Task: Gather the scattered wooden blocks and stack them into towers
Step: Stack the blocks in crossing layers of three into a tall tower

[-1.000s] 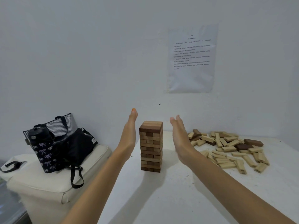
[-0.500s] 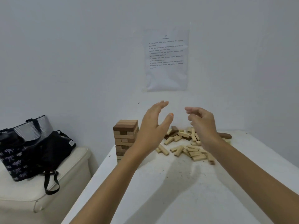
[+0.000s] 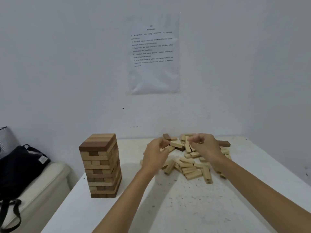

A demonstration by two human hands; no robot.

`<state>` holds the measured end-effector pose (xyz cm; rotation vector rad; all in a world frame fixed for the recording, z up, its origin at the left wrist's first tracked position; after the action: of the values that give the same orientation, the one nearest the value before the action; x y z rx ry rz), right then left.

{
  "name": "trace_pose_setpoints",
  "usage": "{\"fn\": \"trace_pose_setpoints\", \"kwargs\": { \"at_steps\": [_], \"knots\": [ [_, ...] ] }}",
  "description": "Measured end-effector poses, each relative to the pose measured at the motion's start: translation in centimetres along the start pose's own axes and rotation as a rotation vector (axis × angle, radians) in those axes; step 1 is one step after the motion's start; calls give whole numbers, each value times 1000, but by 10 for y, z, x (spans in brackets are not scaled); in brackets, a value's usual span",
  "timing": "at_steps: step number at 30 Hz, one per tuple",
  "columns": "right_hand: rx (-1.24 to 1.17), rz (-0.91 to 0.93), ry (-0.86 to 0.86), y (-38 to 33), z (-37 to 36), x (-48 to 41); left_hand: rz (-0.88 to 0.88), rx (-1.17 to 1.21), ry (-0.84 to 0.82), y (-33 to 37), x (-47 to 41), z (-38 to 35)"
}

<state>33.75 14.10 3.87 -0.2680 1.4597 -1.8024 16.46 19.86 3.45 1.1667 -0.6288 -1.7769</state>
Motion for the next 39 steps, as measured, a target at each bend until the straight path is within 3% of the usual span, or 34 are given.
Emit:
{"fn": "trace_pose_setpoints", "kwargs": {
  "at_steps": [7,17,22,28,34,39],
  "knots": [
    [344,149,-49,27,-39,-31,-23,-36,-43,-26,-38,-40],
    [518,391,-67,36,-62,-55,-205,-439,66,-57,-71,-56],
    [691,446,-97,38,-67,-57,-138,-442,104,-63,-75,-56],
    [513,329,-84,40,-64,-56,-76,-215,122,-64,-78,-54],
    [51,107,-85,31,-48,-62,-40,44,160,-46,-75,-50],
    [-259,-69,-18,25,-23,-70,51,296,55,-26,-74,-55]
  ]
}}
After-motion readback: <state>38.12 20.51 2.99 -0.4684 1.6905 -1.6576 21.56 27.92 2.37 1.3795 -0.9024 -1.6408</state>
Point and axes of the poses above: each hand's wrist, its own x-axis away from the middle knuckle, its own z-axis out of the back of the hand, y = z × x, the point moved 4 cm from there along -x, towards the middle knuckle, and after that the axes turned 12 degrees about y, right-handed, at the moved point
